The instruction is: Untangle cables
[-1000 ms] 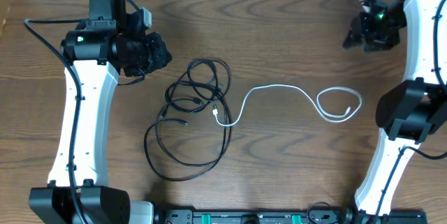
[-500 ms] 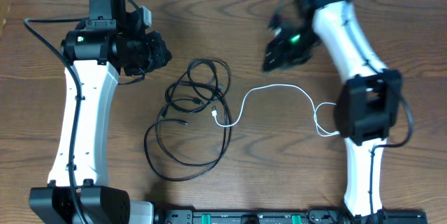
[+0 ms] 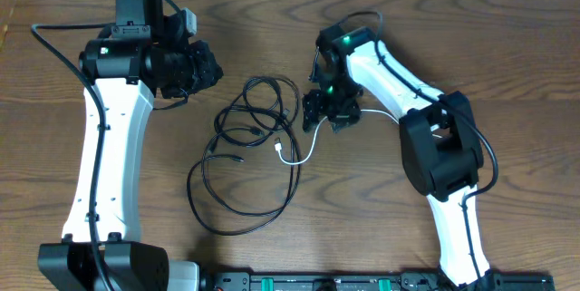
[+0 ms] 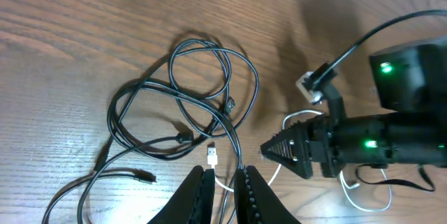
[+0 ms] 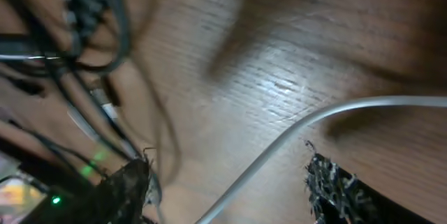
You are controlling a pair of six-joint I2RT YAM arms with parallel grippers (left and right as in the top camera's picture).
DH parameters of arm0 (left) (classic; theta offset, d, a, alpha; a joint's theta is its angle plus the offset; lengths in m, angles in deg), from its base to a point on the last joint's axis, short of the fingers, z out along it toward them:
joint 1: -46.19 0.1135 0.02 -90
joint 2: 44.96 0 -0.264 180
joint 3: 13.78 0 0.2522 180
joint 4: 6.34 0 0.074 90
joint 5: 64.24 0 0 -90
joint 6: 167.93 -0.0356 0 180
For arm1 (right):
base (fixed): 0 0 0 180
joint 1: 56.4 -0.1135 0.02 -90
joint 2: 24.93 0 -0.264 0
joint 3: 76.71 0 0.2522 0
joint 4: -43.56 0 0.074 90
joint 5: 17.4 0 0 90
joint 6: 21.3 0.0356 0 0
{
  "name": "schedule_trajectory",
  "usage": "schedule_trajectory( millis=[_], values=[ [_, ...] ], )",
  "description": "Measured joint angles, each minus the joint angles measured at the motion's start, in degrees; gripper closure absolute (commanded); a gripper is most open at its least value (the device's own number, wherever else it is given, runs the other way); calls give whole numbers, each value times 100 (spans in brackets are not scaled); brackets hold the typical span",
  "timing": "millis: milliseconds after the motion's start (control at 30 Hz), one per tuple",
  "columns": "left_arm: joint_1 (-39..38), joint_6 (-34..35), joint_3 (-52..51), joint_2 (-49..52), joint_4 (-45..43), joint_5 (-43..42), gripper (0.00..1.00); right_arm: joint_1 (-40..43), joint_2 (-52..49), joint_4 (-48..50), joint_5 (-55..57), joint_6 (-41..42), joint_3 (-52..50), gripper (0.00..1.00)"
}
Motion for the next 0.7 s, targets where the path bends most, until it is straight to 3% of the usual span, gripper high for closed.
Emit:
schedule_trajectory(
  millis=[100,133,367,600,700],
  values=[
    [0,0,0,0,0,0,84,-94,0,140,258,304,-98,95],
    [0,0,0,0,0,0,84,-105,0,129,363,367,-96,99],
    [0,0,0,0,0,0,84,361,146,-518,1134,452,448,99],
    [0,0,0,0,0,0,84,1241,1609,-1255,1591,-164,839,99],
    [0,0,0,0,0,0,84,1401,1875,-1895,1849,-343,896,89]
  ],
)
